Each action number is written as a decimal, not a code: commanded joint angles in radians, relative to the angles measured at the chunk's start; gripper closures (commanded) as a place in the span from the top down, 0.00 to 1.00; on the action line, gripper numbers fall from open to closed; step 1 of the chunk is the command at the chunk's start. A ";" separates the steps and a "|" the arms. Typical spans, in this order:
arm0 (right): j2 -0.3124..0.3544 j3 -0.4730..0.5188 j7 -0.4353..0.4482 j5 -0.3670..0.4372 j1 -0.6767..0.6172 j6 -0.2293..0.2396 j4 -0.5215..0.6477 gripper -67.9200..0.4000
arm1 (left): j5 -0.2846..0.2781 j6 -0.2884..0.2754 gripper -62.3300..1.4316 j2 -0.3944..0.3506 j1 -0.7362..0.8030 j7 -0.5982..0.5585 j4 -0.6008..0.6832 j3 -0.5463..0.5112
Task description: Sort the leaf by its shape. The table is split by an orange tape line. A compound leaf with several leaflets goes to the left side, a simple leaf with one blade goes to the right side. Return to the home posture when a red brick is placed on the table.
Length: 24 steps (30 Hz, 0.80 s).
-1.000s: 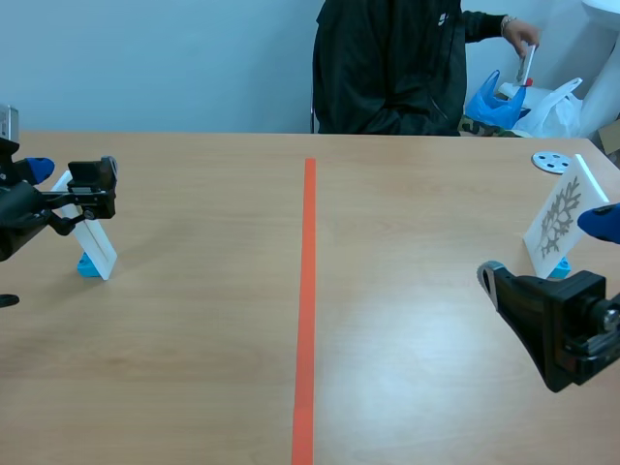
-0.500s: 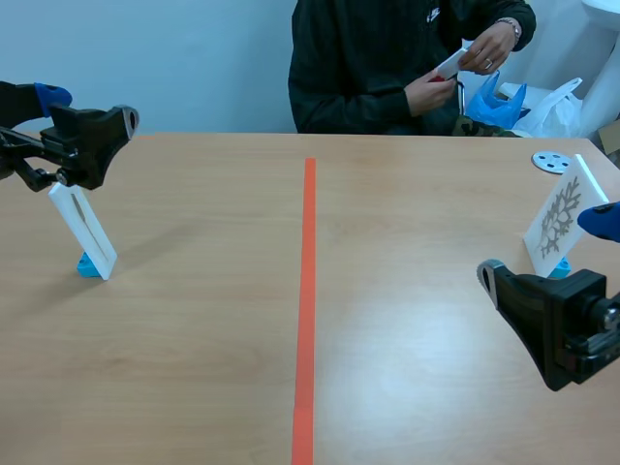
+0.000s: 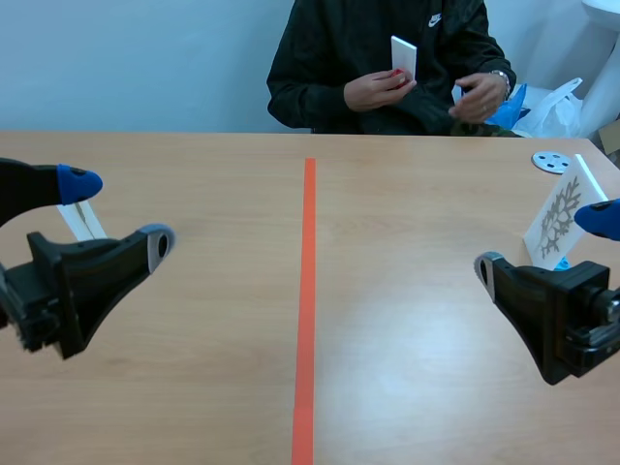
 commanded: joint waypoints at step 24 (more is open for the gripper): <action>0.036 0.014 0.014 0.049 0.006 0.007 0.003 1.00 | 0.001 0.002 1.00 0.082 0.121 0.000 0.027 -0.023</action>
